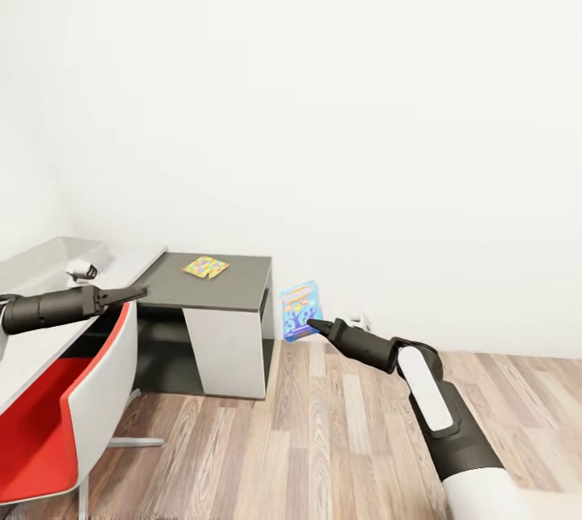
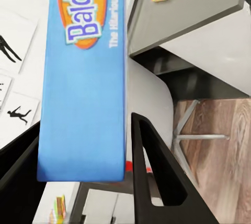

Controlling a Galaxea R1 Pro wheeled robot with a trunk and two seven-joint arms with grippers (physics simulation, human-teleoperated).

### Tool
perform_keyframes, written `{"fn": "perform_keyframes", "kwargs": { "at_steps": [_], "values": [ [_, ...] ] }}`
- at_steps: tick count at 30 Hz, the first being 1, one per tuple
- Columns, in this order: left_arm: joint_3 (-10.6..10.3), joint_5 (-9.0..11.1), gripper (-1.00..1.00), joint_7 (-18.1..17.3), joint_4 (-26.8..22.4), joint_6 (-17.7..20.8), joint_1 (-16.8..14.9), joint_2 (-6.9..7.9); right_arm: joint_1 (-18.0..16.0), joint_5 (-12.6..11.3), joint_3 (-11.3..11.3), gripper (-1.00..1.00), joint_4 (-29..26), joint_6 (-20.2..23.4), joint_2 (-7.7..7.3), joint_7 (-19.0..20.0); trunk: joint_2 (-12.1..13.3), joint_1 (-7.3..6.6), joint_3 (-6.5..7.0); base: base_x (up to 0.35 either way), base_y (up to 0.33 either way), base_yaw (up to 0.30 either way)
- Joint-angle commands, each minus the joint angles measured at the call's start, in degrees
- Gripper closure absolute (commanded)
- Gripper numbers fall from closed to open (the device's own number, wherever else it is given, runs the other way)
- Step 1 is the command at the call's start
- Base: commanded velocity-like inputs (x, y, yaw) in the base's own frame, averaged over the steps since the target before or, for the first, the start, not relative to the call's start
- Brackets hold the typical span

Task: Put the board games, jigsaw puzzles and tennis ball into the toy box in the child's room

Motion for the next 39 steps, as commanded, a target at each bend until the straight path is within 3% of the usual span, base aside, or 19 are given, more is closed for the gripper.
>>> {"fn": "perform_keyframes", "kwargs": {
  "at_steps": [1, 5, 8, 12, 20, 39],
  "values": [
    [0.01, 0.01, -1.00, -0.17, 0.10, 0.60, 0.54, 0.02, -0.05, 0.01, -0.10, 1.00, -0.10, 0.25, -0.09, 0.47, -0.11, 0.02, -0.11, 0.000, 0.000, 0.284],
    [1.50, 0.32, -1.00, -0.17, 3.95, 0.31, 3.98, 0.01, -0.05, 0.01, -0.14, 1.00, -0.05, 0.25, -0.26, 0.58, -0.11, 0.02, -0.14, 0.000, 0.000, 0.284],
    [4.78, 0.44, -1.00, -0.17, 6.79, 0.18, 4.90, -0.05, -0.05, 0.02, -0.11, 1.00, 0.00, 0.21, -0.25, 0.59, -0.11, 0.02, -0.19, 0.000, 0.000, 0.284],
    [5.99, 0.46, -1.00, -0.17, 7.45, 0.12, 5.16, 0.09, -0.05, 0.09, 0.03, 1.00, 0.08, 0.11, 0.15, 0.44, -0.11, 0.02, -0.28, 0.000, 0.000, 0.284],
    [6.11, 0.50, -1.00, -0.17, 7.62, 0.06, 5.24, 0.05, -0.05, 0.19, 0.10, 1.00, 0.12, -0.18, 0.44, 0.09, -0.11, 0.02, -0.53, 0.061, 0.000, 0.247],
    [5.67, 0.17, -1.00, -0.17, 7.62, -0.03, 5.24, -0.27, -0.05, 0.20, 0.02, 1.00, -0.40, -0.27, 0.44, -0.06, -0.11, 0.02, -0.57, 0.141, -0.005, 0.061]
  ]
}}
